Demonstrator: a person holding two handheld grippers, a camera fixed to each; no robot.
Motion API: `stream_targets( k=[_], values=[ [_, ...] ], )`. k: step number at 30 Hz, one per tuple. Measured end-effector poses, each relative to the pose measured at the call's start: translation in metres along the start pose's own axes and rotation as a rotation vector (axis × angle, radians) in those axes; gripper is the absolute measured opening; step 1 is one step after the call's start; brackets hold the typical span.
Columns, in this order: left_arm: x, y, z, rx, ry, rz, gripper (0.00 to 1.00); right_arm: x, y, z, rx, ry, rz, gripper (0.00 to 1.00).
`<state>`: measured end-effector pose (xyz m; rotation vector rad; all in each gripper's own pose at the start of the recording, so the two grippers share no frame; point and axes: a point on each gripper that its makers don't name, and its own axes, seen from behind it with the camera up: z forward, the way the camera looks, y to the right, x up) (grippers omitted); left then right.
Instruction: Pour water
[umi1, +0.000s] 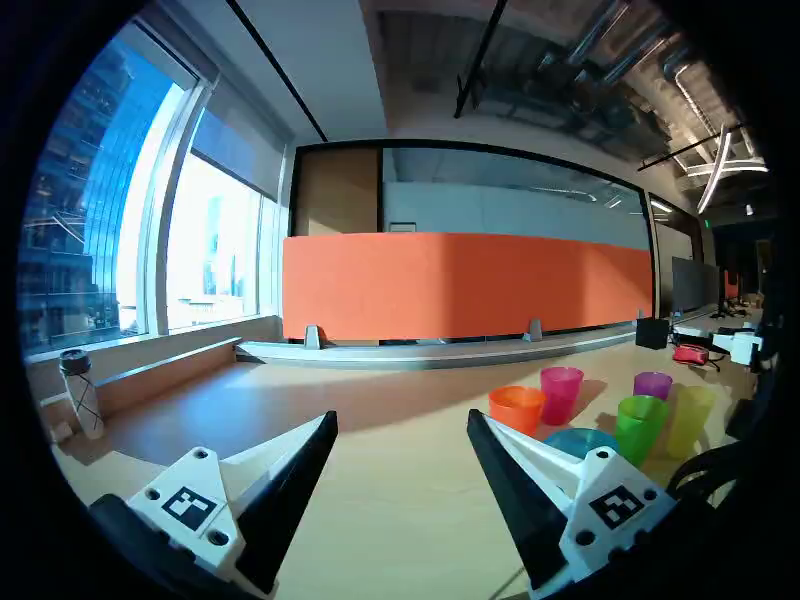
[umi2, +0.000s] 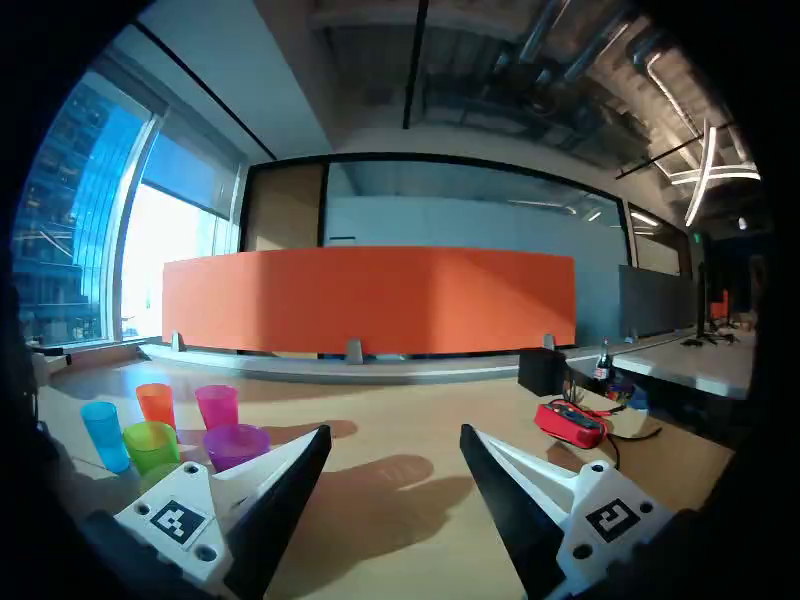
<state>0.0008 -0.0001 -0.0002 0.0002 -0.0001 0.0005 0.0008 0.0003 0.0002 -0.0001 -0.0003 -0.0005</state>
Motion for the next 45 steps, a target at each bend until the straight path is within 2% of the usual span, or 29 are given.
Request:
stream_targets(
  k=[12, 17, 21, 30, 36, 45],
  values=[
    [0.001, 0.002, 0.001, -0.018, -0.004, 0.002, 0.96, 0.0, 0.0, 0.001, 0.0, -0.001, 0.001, 1.0],
    [0.005, 0.002, 0.003, -0.021, -0.015, 0.033, 0.96, 0.003, 0.001, 0.003, 0.003, -0.02, 0.019, 1.0],
    [0.014, 0.005, 0.005, -0.032, -0.025, 0.049, 0.96, 0.017, -0.001, 0.004, 0.019, -0.031, 0.03, 1.0],
    [0.052, 0.011, 0.014, -0.085, -0.05, -0.01, 0.96, 0.062, -0.005, 0.008, 0.059, -0.073, 0.017, 1.0],
    [0.083, 0.009, 0.024, -0.112, -0.061, -0.049, 0.96, 0.096, -0.012, 0.014, 0.091, -0.077, 0.015, 1.0],
    [0.151, 0.0, 0.03, -0.127, -0.03, -0.049, 0.96, 0.151, -0.024, 0.022, 0.138, -0.052, 0.01, 1.0]
  ],
)
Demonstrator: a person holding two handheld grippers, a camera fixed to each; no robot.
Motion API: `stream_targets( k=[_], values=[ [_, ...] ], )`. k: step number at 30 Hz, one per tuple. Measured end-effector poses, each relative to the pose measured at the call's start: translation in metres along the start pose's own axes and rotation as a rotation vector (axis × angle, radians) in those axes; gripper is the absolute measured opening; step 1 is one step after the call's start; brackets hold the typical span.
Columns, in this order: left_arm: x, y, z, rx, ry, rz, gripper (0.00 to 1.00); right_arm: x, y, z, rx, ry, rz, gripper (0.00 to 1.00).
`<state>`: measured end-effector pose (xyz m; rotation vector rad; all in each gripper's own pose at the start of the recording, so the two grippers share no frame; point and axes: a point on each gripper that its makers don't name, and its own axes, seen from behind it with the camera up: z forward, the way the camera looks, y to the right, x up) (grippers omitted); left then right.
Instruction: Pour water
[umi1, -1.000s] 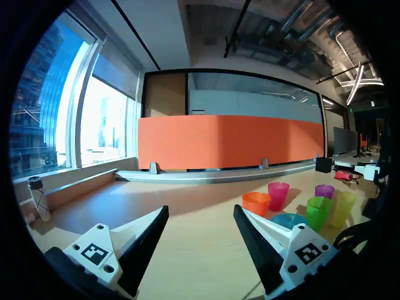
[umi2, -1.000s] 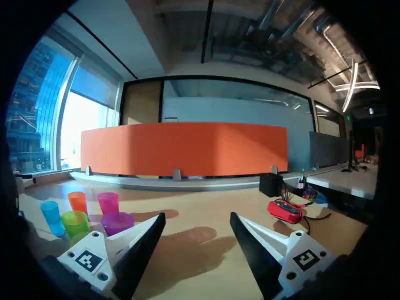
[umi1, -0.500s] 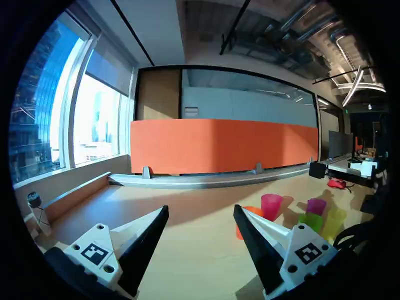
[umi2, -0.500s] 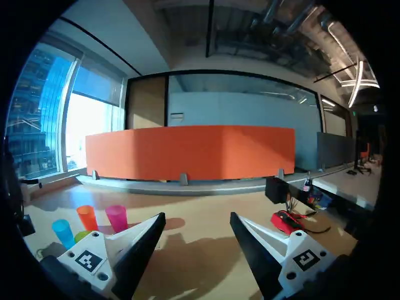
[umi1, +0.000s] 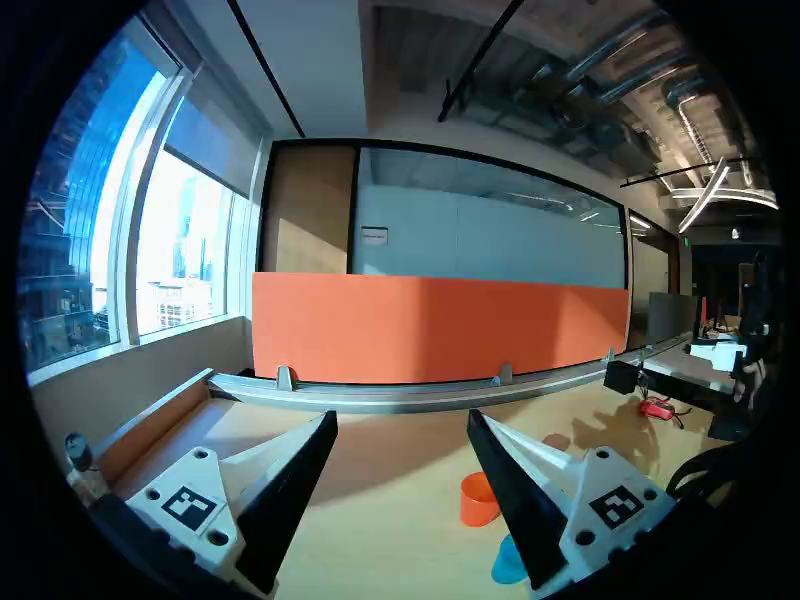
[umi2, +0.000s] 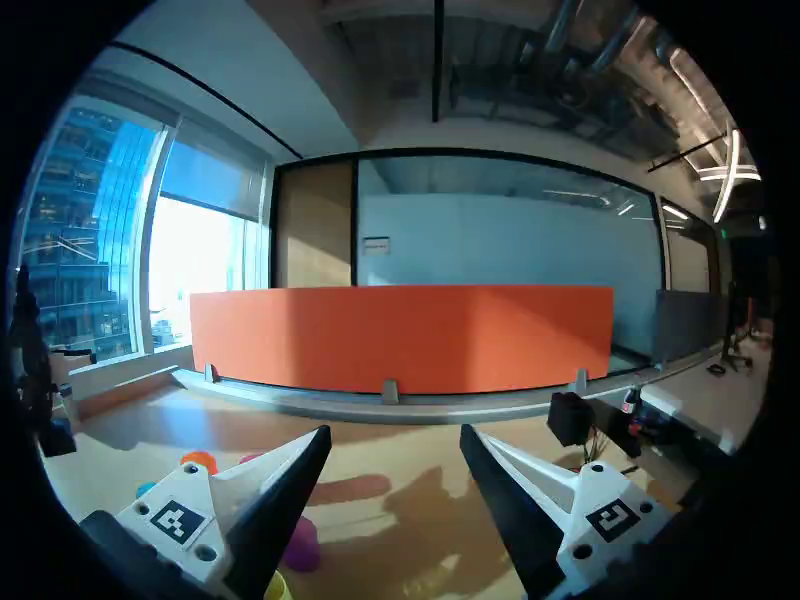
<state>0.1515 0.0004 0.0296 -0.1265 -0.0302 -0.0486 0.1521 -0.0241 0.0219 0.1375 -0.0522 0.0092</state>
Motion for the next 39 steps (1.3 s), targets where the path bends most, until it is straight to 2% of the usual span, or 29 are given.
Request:
stream_targets(
  k=[9, 15, 24, 30, 39],
  values=[
    [0.056, 0.005, 0.001, -0.032, 0.034, -0.008, 0.96, 0.047, -0.002, -0.001, 0.029, 0.021, 0.024, 1.0],
    [0.084, 0.01, 0.001, -0.057, 0.039, -0.001, 0.96, 0.075, -0.006, 0.0, 0.05, 0.027, 0.014, 1.0],
    [0.092, 0.023, 0.005, -0.116, 0.021, 0.003, 0.96, 0.085, -0.008, 0.002, 0.069, 0.034, -0.012, 1.0],
    [0.095, 0.032, 0.006, -0.168, 0.017, 0.027, 0.96, 0.09, -0.026, 0.001, 0.156, 0.035, -0.024, 1.0],
    [0.092, 0.054, 0.004, -0.292, 0.008, 0.02, 0.96, 0.098, -0.079, -0.008, 0.361, 0.053, -0.08, 1.0]
  ],
)
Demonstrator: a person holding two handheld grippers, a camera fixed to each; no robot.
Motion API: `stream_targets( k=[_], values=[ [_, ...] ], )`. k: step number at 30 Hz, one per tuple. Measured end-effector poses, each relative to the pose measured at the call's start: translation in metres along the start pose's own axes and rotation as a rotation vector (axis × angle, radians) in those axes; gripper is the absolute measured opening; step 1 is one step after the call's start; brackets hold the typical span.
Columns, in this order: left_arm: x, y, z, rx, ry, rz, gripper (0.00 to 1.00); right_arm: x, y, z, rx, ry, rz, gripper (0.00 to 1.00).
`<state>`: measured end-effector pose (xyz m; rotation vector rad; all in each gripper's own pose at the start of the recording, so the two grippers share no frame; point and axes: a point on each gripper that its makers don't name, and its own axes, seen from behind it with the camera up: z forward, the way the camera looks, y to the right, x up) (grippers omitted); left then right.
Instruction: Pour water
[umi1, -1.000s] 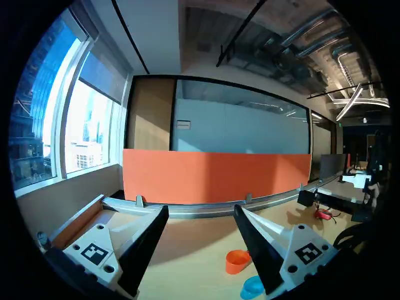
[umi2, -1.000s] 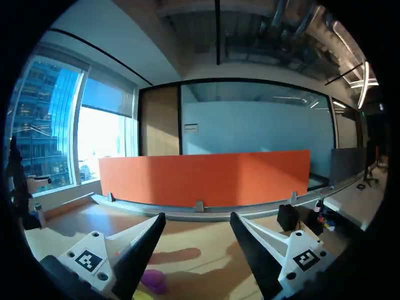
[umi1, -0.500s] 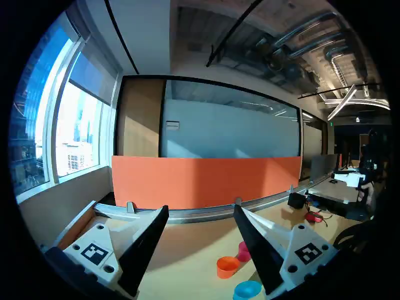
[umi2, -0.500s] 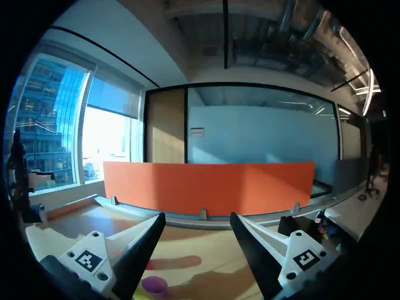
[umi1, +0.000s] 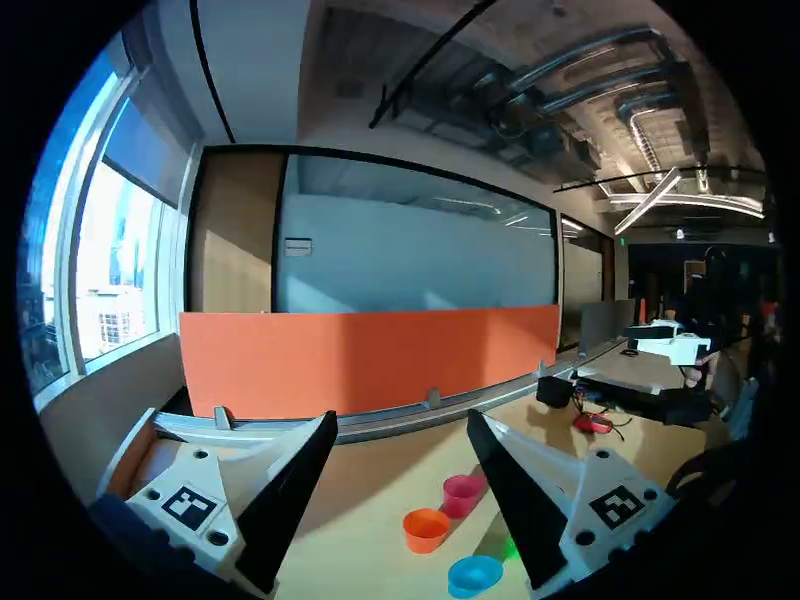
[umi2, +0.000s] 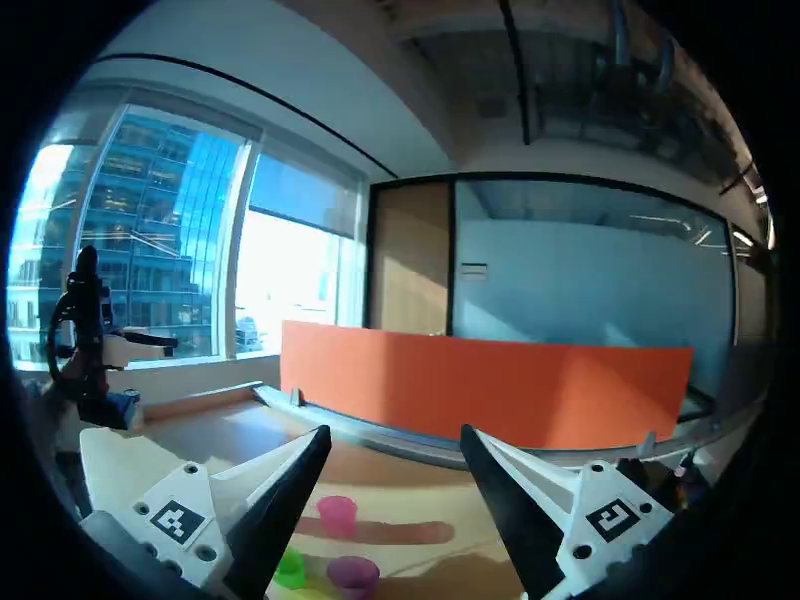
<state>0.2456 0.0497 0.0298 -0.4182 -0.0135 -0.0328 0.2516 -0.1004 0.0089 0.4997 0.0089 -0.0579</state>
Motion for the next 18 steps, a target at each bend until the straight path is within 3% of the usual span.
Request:
stream_targets(
  k=[9, 18],
  values=[
    [-0.005, 0.018, -0.002, -0.104, 0.008, -0.002, 0.96, 0.005, -0.03, 0.012, 0.125, 0.02, 0.005, 1.0],
    [-0.027, 0.036, -0.005, -0.177, -0.041, 0.045, 0.96, -0.007, -0.05, 0.022, 0.221, -0.016, -0.023, 1.0]
  ],
)
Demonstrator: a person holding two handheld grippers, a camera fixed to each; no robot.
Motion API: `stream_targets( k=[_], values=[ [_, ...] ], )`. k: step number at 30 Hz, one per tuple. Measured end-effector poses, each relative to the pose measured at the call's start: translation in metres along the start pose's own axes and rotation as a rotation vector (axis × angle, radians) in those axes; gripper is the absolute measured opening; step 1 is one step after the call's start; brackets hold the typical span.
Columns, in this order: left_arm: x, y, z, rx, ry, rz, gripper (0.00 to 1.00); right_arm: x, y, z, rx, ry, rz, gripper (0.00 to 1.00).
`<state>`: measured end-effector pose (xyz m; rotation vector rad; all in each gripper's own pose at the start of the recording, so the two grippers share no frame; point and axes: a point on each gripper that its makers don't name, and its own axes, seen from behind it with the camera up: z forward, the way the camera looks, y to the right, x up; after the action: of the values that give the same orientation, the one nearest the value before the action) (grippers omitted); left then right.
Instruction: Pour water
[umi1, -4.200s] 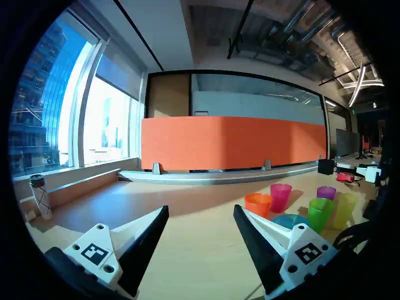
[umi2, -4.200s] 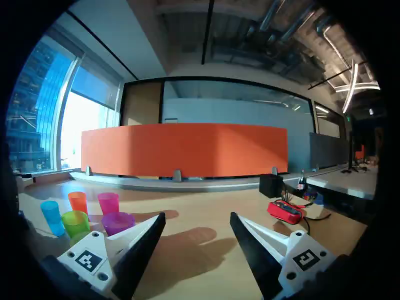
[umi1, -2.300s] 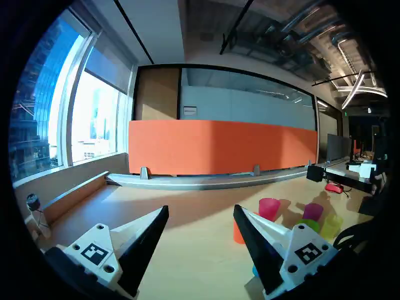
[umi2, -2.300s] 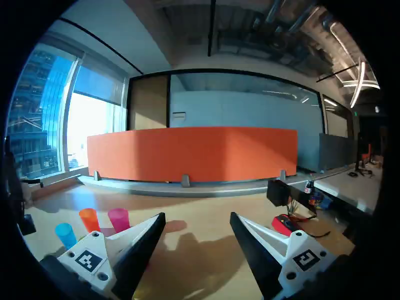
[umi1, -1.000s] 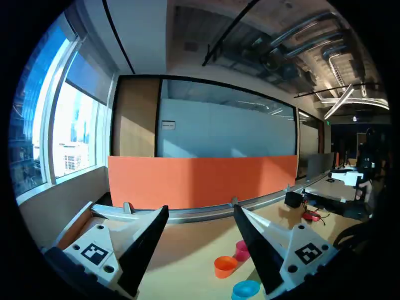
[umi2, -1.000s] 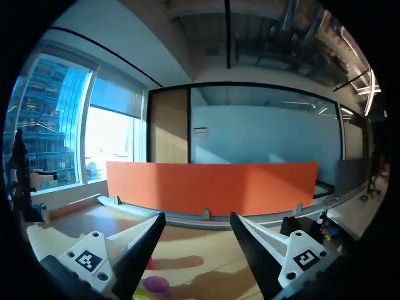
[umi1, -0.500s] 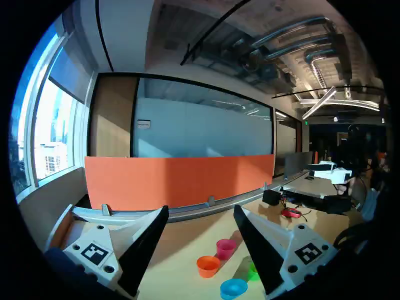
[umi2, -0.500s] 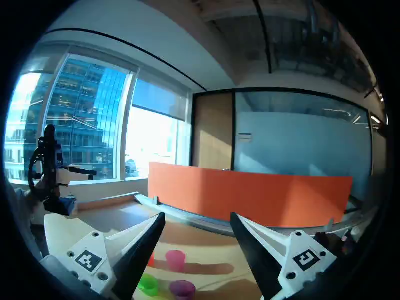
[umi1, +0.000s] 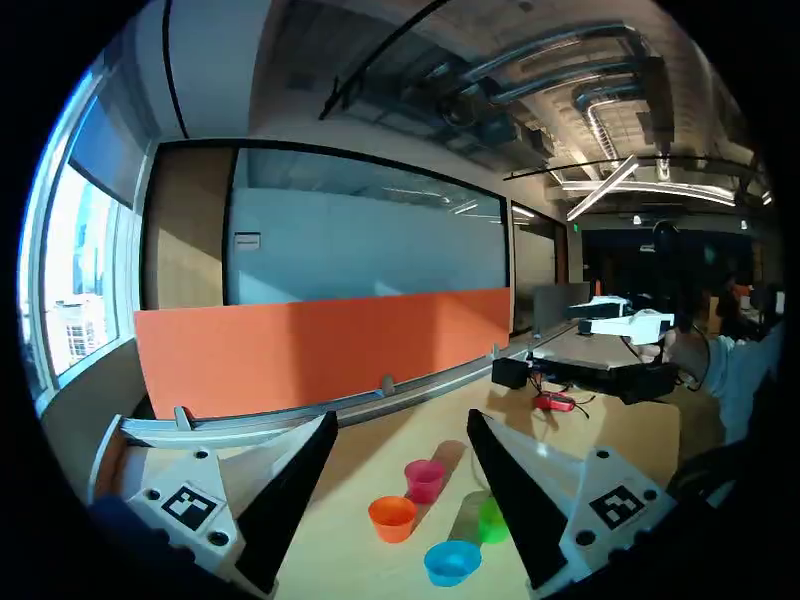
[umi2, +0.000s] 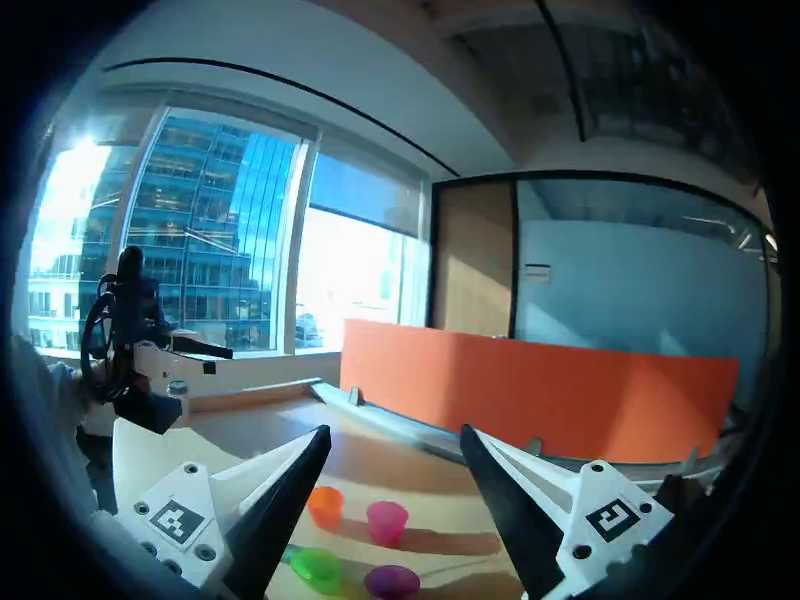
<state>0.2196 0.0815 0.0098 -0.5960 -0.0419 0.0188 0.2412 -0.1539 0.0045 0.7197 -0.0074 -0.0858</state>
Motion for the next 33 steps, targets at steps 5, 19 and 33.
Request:
stream_targets(
  k=[5, 19, 33],
  values=[
    [-0.018, 0.007, 0.001, -0.033, -0.034, -0.001, 0.96, -0.013, -0.008, 0.007, 0.056, -0.045, -0.013, 1.0],
    [-0.074, 0.019, 0.004, -0.077, -0.125, 0.021, 0.96, -0.059, -0.036, 0.02, 0.195, -0.177, -0.058, 1.0],
    [-0.133, 0.025, 0.005, -0.097, -0.206, 0.022, 0.96, -0.11, -0.052, 0.039, 0.29, -0.288, -0.089, 1.0]
  ],
)
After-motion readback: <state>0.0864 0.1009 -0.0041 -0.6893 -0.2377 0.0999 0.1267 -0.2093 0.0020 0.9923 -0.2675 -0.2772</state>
